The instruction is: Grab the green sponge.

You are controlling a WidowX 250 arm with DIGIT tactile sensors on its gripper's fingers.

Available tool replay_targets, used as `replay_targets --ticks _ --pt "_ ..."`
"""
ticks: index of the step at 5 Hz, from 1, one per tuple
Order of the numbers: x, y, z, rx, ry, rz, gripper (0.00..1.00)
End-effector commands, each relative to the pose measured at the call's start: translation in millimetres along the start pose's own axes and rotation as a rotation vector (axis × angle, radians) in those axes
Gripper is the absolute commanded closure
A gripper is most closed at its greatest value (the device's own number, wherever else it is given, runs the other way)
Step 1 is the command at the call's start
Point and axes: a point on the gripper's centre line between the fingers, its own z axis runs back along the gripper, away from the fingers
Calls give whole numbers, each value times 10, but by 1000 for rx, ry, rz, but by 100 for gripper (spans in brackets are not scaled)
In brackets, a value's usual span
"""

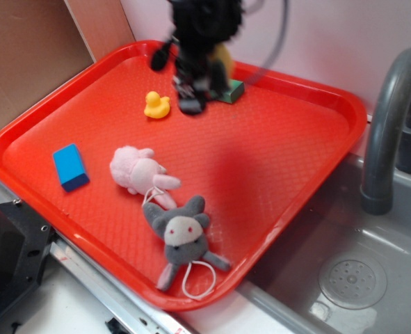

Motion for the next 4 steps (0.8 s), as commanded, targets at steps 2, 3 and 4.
replay_targets --ticks 2,3,4 --pt "-685 20 856 -20 45 677 100" --pt "-701 -40 921 -46 -24 633 100" --pt "-606 -18 850 -39 -28 634 100"
